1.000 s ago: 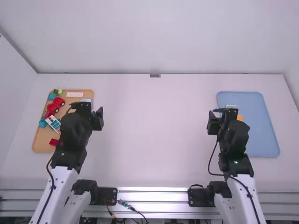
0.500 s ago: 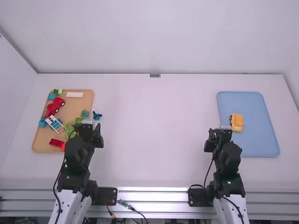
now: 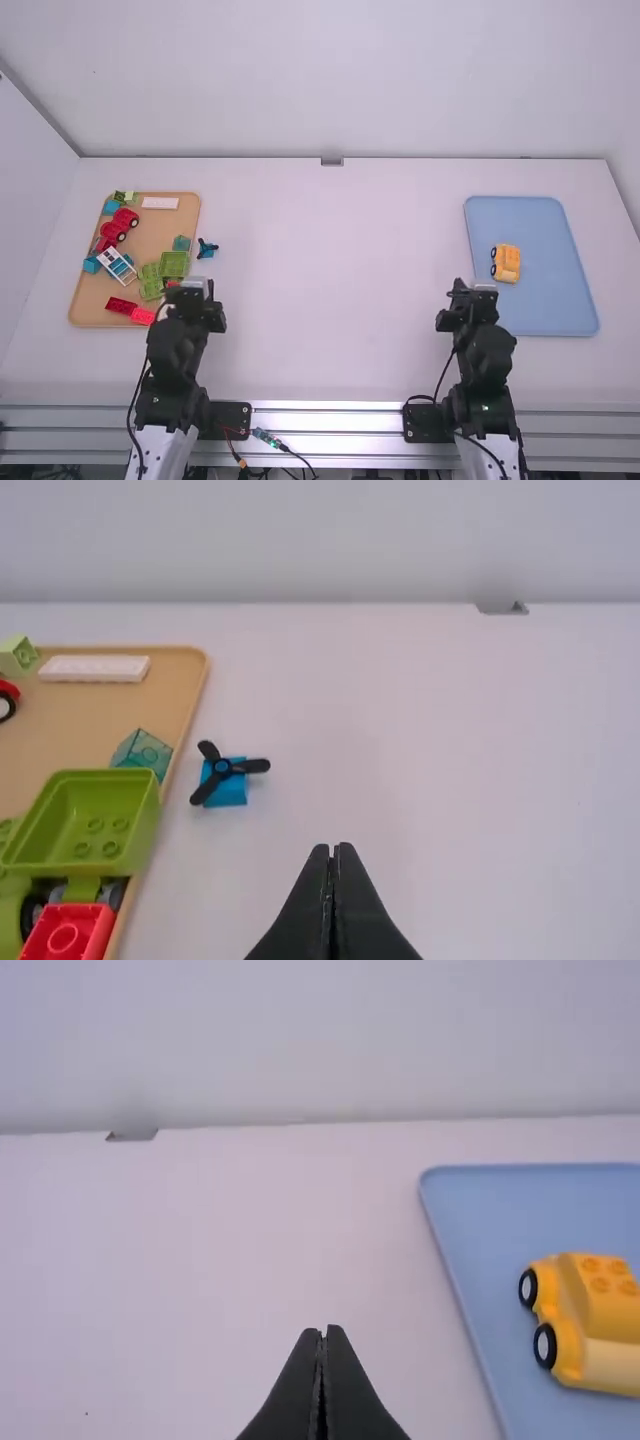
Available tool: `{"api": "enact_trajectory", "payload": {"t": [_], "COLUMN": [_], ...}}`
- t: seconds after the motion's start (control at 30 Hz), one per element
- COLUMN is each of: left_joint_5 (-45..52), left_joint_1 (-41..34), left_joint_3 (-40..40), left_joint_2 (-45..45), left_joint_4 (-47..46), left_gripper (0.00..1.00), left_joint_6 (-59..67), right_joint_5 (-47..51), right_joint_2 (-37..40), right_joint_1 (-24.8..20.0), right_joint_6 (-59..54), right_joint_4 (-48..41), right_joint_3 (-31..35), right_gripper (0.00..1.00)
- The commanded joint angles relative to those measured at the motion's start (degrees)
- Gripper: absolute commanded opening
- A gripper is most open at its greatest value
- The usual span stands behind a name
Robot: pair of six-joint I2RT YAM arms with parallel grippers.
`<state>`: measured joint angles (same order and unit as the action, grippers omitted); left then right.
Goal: Assemble lego blocks to make yellow taxi
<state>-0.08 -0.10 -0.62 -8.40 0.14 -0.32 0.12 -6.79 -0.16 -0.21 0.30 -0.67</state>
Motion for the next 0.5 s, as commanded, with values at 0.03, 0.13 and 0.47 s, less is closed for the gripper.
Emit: {"api": "enact_trajectory", "payload": {"t": [0.03, 0.13, 0.47], "left_joint_5": [0.1, 0.1, 0.1], "left_joint_1": [0.1, 0.1, 0.1], "left_joint_3": [0.6, 0.6, 0.6], "left_joint_2": [2.8, 4.7, 8.4], "left_joint_4": [-0.1, -0.1, -0.1], "left_gripper": [0.00, 0.00, 0.00], "left_joint_6": [0.3, 0.3, 0.3], "right_joint_5": [-0.1, -0.1, -0.1], "right_joint_2": [2.6, 4.5, 6.8], "right_joint_1": [0.2, 0.2, 0.2], "right_joint_6": [0.2, 0.2, 0.2], "right_joint_4": [-0.3, -0.3, -0.3], "right_joint_3": [0.7, 0.7, 0.7], "right_gripper": [0.00, 0.00, 0.00]}}
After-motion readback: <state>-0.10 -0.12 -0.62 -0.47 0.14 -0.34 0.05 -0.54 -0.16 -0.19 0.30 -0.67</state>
